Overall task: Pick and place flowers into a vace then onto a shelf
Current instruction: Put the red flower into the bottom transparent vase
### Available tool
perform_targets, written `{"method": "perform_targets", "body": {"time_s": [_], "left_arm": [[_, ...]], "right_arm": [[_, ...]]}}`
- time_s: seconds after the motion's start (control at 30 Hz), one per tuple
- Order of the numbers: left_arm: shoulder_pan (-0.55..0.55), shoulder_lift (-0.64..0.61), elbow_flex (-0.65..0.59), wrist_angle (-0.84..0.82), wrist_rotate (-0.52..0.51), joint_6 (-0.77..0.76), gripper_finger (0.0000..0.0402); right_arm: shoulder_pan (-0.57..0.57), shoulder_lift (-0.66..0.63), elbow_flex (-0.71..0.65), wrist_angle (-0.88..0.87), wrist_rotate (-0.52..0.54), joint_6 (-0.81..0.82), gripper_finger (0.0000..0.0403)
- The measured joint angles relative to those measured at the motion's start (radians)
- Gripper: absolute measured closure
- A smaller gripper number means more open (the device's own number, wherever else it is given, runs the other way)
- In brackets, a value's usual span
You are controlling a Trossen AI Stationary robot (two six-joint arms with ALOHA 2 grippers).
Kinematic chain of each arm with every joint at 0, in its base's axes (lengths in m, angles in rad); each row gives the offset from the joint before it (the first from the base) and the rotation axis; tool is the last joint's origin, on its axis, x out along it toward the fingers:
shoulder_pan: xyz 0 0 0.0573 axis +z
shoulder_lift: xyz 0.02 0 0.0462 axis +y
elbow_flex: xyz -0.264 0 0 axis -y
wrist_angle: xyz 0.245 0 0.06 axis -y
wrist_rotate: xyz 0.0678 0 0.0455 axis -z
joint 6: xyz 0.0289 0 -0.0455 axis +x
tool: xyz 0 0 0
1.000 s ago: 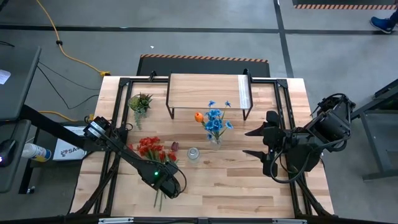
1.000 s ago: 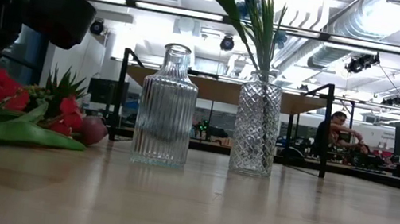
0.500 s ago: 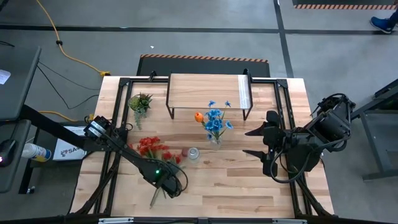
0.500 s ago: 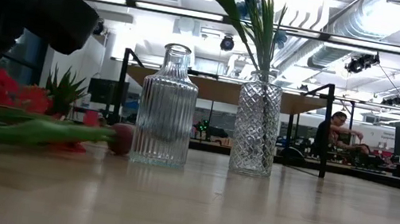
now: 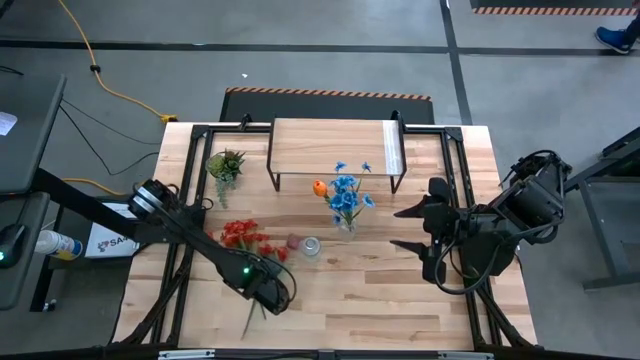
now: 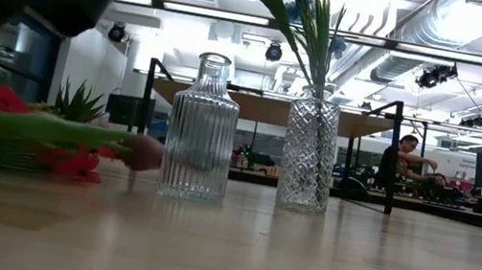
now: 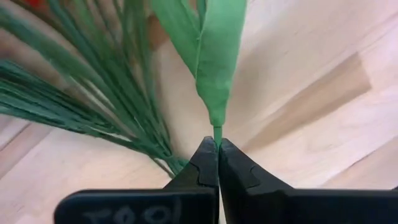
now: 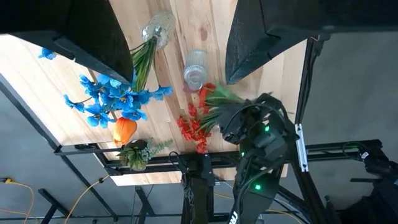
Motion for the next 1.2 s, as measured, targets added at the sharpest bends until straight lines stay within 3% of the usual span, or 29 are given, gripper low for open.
{"method": "perform_targets", "body": {"time_s": [0.3,0.53,0.9,1.1,1.2], "left_arm": [[0.0,-0.078,0.0,-0.012,-0.056,-0.082,0.0371],[0.0,-0.162,0.0,-0.142,-0.122,-0.176,0.0371],[0.0,-0.295,0.0,-0.18,-0.263,-0.188,0.0371],[-0.003,-0.391,0.01,-0.315,-0.299,-0.185,0.0371],[-0.019,-0.444,0.06,-0.426,-0.366,-0.186,0.0371]], "right_arm": [[0.0,0.0,0.0,0.0,0.011,-0.005,0.0158],[0.0,0.0,0.0,0.0,0.01,-0.005,0.0158],[0.0,0.0,0.0,0.0,0.01,-0.011,0.0158],[0.0,0.0,0.0,0.0,0.014,-0.029,0.0158],[0.0,0.0,0.0,0.0,0.022,-0.032,0.0158]]}}
